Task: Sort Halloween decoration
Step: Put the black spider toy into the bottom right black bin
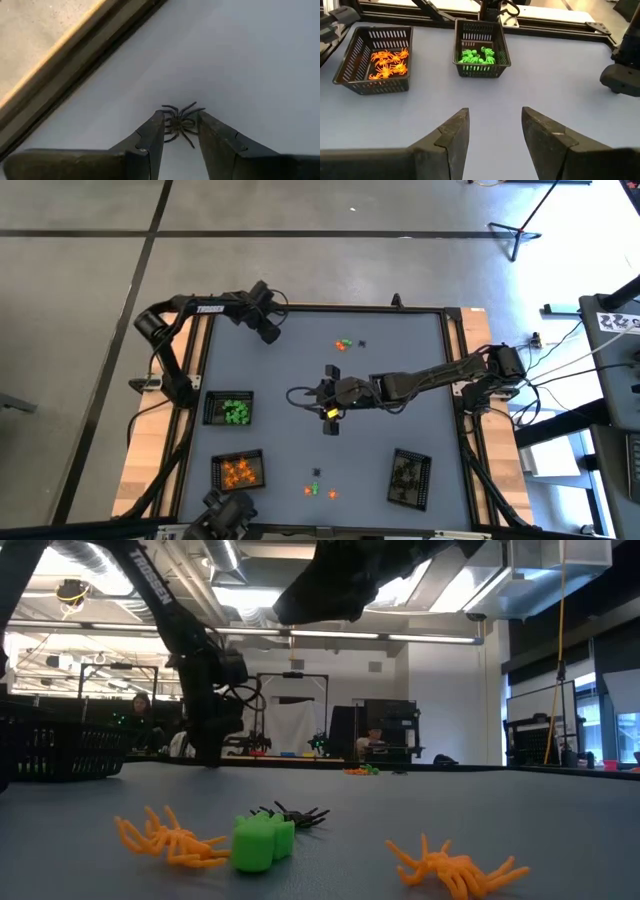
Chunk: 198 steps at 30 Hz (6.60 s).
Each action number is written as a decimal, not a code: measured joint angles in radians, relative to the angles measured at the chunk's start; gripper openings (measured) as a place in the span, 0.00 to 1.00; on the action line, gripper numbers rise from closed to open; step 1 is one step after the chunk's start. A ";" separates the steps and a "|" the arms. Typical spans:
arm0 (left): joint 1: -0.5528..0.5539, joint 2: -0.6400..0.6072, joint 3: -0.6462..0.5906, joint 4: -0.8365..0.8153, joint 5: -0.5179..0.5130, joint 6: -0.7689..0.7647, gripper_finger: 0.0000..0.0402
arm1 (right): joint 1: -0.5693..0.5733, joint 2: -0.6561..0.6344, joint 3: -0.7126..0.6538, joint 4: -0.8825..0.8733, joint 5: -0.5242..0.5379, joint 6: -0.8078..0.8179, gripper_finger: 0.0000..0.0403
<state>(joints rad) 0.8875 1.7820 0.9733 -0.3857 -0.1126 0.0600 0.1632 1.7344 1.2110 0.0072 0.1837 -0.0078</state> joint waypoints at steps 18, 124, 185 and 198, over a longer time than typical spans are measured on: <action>-0.022 -0.043 -0.006 -0.073 0.024 0.032 0.00 | 0.000 0.000 -0.002 -0.011 0.000 0.000 0.45; -0.110 -0.025 0.052 0.114 -0.045 -0.076 0.38 | 0.000 0.039 -0.014 0.092 0.070 0.026 0.45; -0.953 -1.092 -0.704 0.977 0.185 -0.386 0.00 | 0.001 0.165 -0.014 0.566 -0.038 0.055 0.44; -1.220 -0.877 -0.760 1.168 -0.134 -0.209 0.00 | 0.000 0.249 -0.014 0.690 -0.046 0.162 0.44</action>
<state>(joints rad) -0.3329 0.9046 0.2138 0.7825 -0.2463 -0.1491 0.1635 1.9835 1.1965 0.6972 0.1375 0.1542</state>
